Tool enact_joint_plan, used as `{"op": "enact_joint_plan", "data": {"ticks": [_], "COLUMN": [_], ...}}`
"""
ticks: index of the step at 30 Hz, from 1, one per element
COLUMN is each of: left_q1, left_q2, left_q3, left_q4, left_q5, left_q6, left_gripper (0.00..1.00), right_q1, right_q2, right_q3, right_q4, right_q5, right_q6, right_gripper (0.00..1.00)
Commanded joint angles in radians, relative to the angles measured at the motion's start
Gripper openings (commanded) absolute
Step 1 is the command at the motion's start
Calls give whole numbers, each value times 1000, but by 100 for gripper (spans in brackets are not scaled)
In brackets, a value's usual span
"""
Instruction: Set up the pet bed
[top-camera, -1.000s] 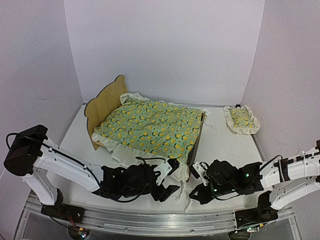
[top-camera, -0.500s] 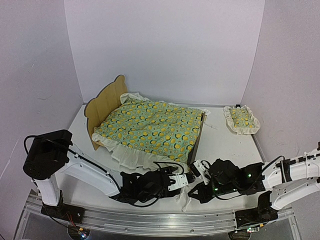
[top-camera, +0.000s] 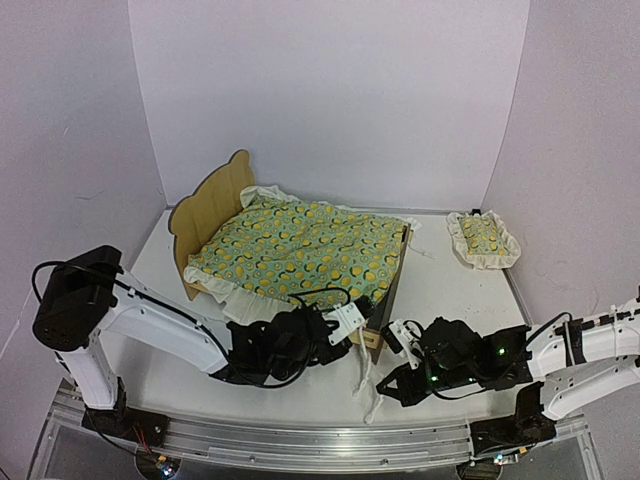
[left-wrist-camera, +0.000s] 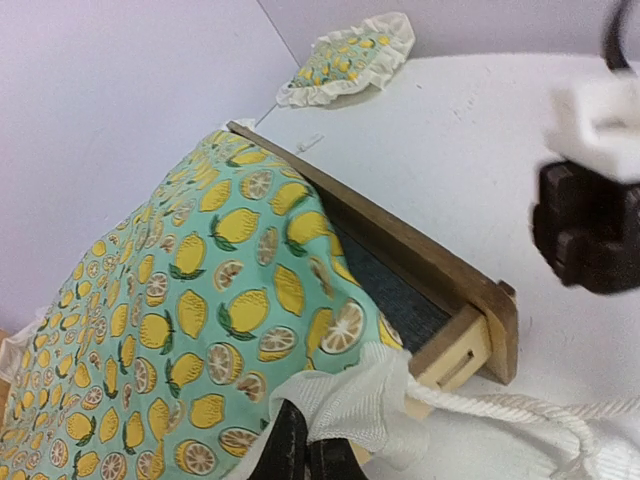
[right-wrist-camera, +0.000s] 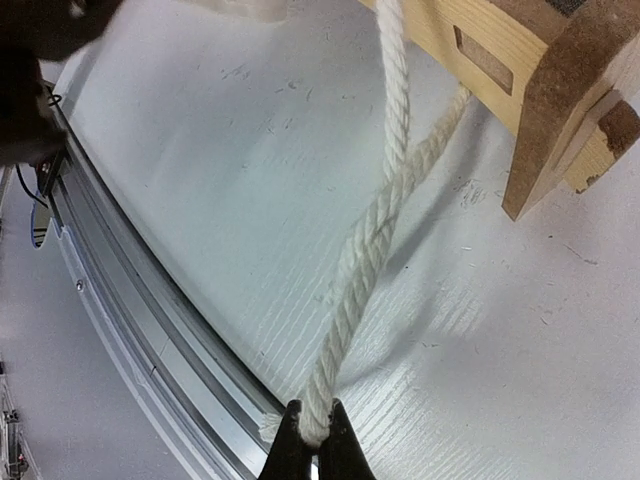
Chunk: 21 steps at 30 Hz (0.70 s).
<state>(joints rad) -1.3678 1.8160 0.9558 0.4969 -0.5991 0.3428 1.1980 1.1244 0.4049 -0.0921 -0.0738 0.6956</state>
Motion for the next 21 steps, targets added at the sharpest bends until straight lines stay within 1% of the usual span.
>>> {"op": "enact_joint_plan", "data": {"ticks": [1,3,5,6,8,13,15,16,18,19,21], "left_q1": [92,151,207,221,225,224,224,222,219,213,196], "left_q2": [-99,-93,-65,-49,-29,-21,-32,-38,-55,-69,-104], "left_q3": [21,41,84,104,118,111,96,92,80,72,52], "left_q4": [-64,-140,-227,-265,-278,-294,-290,-291,-291,-291,-292], "left_q5": [162,244,370,419,482,523,556,563,578,562,525], "left_q6": [-324,-476,-603,-635,-637,-637,-620,-617,-612,-615,-623], "left_gripper": [0,0,0,0,0,0,6,12,21,27,36], "right_q1": [-2,-2,-3,-2,-3,-3,-3,-3,-3,-3,-3], "right_q2": [-22,-15,-6,-3,-4,-17,-14,-11,-6,-7,-15], "right_q3": [17,23,30,32,33,59,76,79,79,79,67], "right_q4": [38,38,40,41,40,30,17,17,18,17,18], "right_q5": [14,12,11,14,40,111,116,108,85,82,65], "right_q6": [8,5,3,2,15,19,3,-4,-22,-24,-26], "right_gripper": [0,0,0,0,0,0,0,0,0,0,0]}}
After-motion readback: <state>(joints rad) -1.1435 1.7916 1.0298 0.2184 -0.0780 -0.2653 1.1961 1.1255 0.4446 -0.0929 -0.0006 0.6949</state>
